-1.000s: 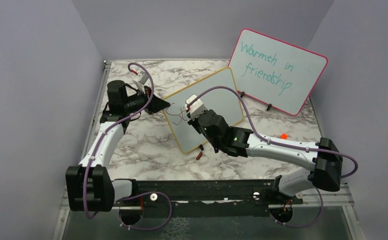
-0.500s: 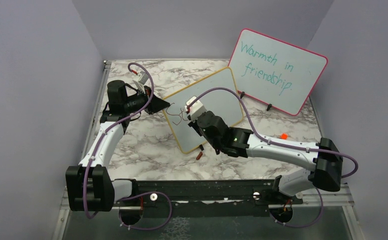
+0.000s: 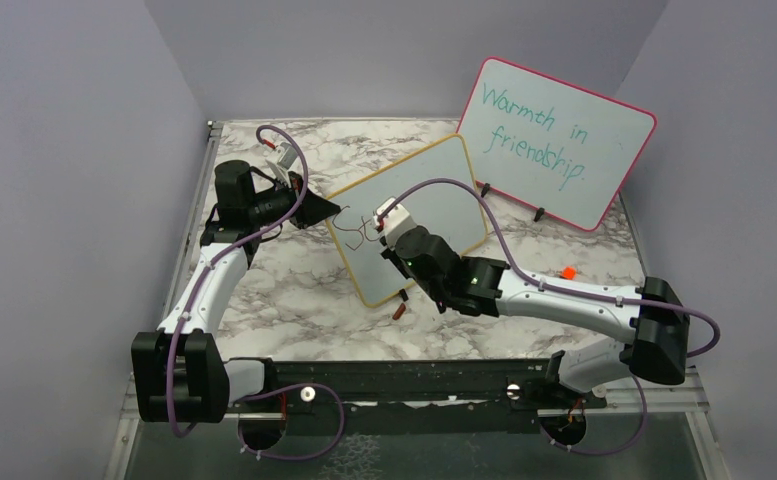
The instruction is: Write a sentence on the whiteboard
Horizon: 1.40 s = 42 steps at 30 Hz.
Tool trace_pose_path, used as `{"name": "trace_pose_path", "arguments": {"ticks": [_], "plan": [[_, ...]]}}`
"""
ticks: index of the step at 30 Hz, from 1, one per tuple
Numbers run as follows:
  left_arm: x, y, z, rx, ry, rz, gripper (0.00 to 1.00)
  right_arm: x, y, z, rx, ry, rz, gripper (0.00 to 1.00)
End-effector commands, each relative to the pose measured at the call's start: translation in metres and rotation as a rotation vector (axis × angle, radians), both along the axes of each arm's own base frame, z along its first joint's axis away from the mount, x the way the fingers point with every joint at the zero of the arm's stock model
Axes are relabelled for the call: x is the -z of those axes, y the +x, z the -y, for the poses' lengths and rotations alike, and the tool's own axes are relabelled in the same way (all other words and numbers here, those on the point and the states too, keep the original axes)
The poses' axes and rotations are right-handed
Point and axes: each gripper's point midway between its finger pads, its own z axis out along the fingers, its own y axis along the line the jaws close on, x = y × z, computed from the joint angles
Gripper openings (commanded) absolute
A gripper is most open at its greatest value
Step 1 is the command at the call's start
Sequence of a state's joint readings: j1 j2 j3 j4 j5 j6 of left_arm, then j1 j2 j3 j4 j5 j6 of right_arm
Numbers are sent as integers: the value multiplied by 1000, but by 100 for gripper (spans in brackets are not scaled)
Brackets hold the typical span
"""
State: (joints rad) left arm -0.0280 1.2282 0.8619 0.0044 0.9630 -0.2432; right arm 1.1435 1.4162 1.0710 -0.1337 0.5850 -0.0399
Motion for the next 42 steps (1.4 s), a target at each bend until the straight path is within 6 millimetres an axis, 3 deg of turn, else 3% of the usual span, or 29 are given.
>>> {"name": "trace_pose_path", "arguments": {"ticks": [1, 23, 42], "plan": [[32, 11, -11, -69, 106, -27, 0, 19, -9, 6, -21, -29, -63, 1], [33, 11, -11, -68, 107, -31, 0, 19, -10, 6, -30, -33, -67, 1], [32, 11, -10, -67, 106, -29, 0, -10, 4, 2, 4, 27, 38, 1]]}}
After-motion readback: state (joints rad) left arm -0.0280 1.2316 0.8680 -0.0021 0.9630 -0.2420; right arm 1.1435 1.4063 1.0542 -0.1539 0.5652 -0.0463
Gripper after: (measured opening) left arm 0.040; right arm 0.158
